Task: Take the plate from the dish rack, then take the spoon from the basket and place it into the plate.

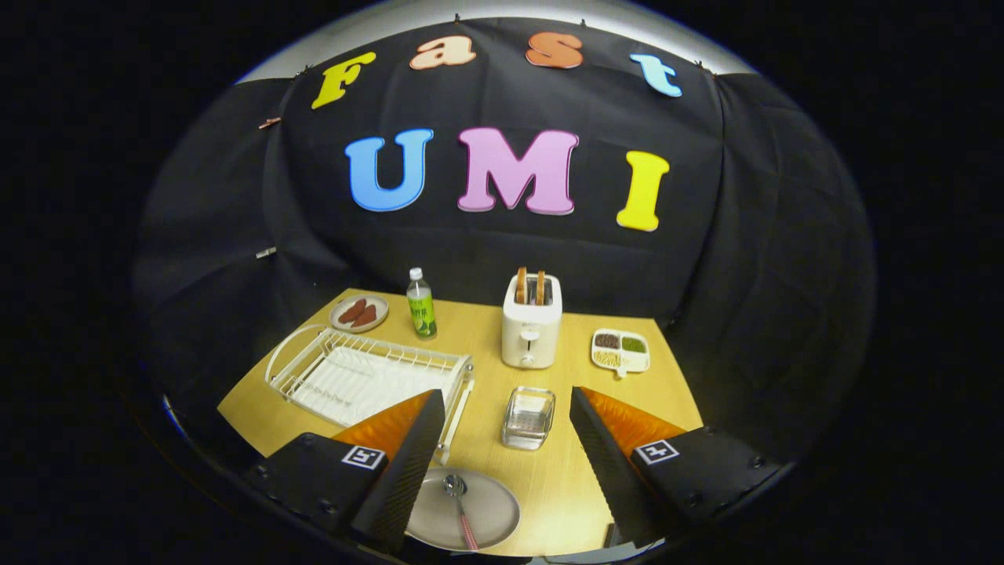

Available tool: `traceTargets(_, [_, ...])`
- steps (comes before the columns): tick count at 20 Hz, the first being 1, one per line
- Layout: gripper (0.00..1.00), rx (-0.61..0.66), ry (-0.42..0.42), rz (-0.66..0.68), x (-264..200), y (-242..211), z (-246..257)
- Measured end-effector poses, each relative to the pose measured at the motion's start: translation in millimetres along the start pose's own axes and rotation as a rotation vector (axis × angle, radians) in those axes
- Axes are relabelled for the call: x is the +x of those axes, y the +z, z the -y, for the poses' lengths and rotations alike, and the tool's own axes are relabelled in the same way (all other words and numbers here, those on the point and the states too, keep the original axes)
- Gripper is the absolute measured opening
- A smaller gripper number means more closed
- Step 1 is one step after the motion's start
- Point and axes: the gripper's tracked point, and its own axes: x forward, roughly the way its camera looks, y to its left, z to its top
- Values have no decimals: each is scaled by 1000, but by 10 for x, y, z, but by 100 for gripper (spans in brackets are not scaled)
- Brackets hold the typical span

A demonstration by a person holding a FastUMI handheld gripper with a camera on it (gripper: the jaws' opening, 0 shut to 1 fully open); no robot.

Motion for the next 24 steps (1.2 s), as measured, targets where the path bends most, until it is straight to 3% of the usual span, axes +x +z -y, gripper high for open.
traceTargets(6, [96,-73,-55,213,-317,1027,70])
traceTargets(12, [98,-25,-83,368,-587,1635,102])
traceTargets(15, [98,-23,-94,409,-631,1725,144])
traceTargets(24, [98,-25,-89,358,-500,1534,137])
